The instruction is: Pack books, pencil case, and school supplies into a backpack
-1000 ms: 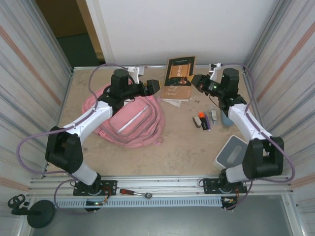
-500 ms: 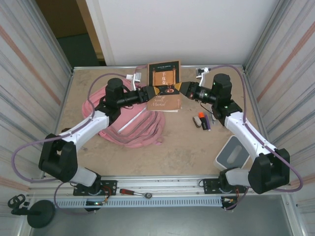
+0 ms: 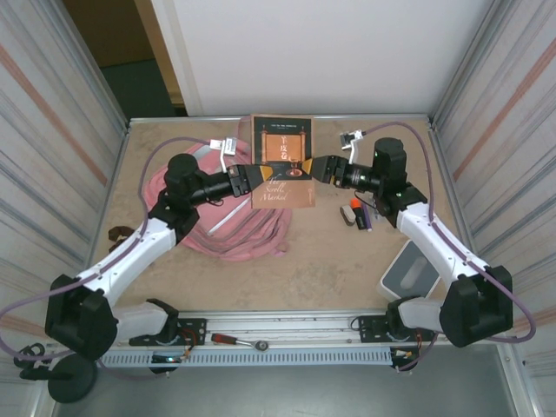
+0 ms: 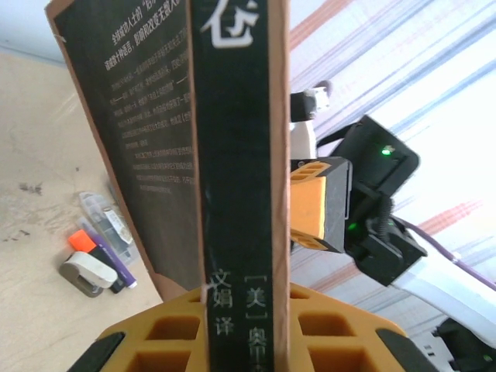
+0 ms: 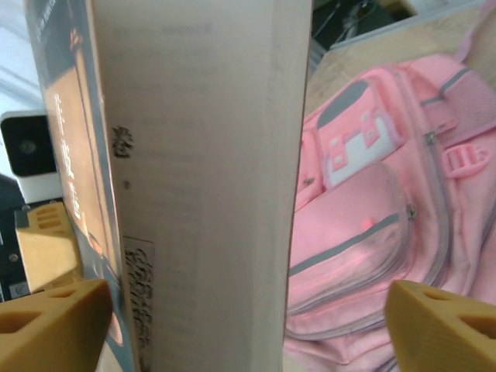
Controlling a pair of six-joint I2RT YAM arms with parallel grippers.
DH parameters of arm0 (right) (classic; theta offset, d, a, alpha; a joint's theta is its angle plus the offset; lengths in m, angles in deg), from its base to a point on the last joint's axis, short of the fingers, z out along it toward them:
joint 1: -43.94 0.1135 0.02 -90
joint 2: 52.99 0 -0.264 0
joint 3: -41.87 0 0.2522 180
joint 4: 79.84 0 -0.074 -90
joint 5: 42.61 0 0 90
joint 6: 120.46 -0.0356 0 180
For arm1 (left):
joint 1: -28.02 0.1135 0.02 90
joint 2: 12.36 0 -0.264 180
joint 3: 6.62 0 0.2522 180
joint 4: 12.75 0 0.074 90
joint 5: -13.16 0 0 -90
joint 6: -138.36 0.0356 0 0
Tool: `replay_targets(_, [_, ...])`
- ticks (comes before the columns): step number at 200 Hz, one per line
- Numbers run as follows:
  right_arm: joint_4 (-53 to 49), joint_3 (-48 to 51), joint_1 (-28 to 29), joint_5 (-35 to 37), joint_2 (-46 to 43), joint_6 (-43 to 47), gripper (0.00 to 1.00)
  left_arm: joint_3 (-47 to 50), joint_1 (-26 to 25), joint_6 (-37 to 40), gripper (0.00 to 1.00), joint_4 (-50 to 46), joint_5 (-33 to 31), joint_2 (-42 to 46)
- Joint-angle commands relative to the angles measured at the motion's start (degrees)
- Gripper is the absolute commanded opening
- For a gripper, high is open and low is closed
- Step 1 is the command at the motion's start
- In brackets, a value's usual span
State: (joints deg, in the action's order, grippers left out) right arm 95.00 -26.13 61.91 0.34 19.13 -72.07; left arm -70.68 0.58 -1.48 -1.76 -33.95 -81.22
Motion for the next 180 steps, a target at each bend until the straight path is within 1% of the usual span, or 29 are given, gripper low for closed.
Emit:
replay_targets(1, [8.63,1.76,0.82,-6.01,-1.58,-2.19,0.95,0.19,-0.94,-0.47,0.00,8.60,3.50,3.33])
replay_targets(26, [19.70,2.82,2.90,-9.33,-0.80,-8.47,0.96,1.07,-1.15,-2.27,0.00,11.65,4.35,2.97])
replay_targets(34, [22.42,2.82,3.74,-9.99,-0.59,-10.22,0.95,1.24,-1.13,-2.66,0.00,12.54,4.48,2.53])
replay_targets(41, [24.99,2.82,4.32,-10.24,-0.42,-11.79,0.91,1.33,-1.12,-2.78,0.00,12.70,4.48,2.19])
replay_targets(53, [28.46,2.89,4.76,-9.86,-0.40,-14.66,0.78,1.28,-0.99,-2.64,0.00,12.39,4.35,1.35])
replay_targets(70, [30.64,3.26,4.45,-7.58,-0.74,-17.54,0.44,1.67,-0.39,-2.68,0.00,11.89,3.88,0.21])
replay_targets(75, [30.62,3.46,4.15,-6.87,-0.98,-18.06,0.40,1.87,-0.10,-2.56,0.00,11.59,3.53,0.01])
replay_targets(81, [30.47,3.72,3.81,-5.86,-1.22,-18.53,0.36,2.17,0.29,-2.27,0.03,10.76,3.01,-0.17])
replay_targets(89, [29.68,4.13,3.20,-4.61,-1.56,-18.98,0.28,2.24,0.75,-1.14,0.05,8.86,2.34,-0.31])
replay_targets(97, [28.05,4.31,2.50,-3.52,-1.86,-19.18,0.20,2.10,1.09,1.33,0.11,5.81,1.35,-0.31])
replay_targets(107, [24.18,4.34,1.33,-2.08,-2.20,-18.82,0.09,1.47,1.49,5.86,0.27,-0.66,-0.72,0.08])
replay_targets(117, [19.32,4.19,-0.24,-0.96,-2.57,-18.29,0.02,0.76,1.60,12.21,0.41,-8.65,-4.44,0.95])
replay_targets(125, [15.50,4.10,-1.95,-0.68,-2.81,-17.72,0.00,0.04,1.60,18.06,0.49,-16.35,-9.17,1.87])
replay_targets(133, [12.35,4.22,-3.73,-0.65,-3.22,-16.83,0.00,-0.32,1.47,23.94,0.55,-22.74,-15.11,2.83])
replay_targets(136, [10.98,4.30,-4.39,-0.63,-3.41,-16.32,0.00,-0.36,1.39,26.19,0.56,-24.78,-17.16,3.19])
replay_targets(154, [1.06,4.24,-7.40,1.26,-5.61,-9.73,0.00,-0.84,0.36,38.53,0.62,-35.38,-34.10,3.67])
replay_targets(161, [-3.41,3.94,-8.21,2.48,-6.43,-6.58,0.00,-1.22,0.00,42.71,0.64,-38.63,-39.23,2.75])
replay_targets(169, [-7.66,3.58,-8.92,4.05,-7.38,-3.29,0.00,-1.96,-0.32,47.12,0.66,-41.77,-42.47,1.15])
replay_targets(180, [-11.46,3.44,-9.86,5.42,-8.27,-0.16,0.00,-3.04,-0.71,51.85,0.69,-45.23,-43.88,-1.71])
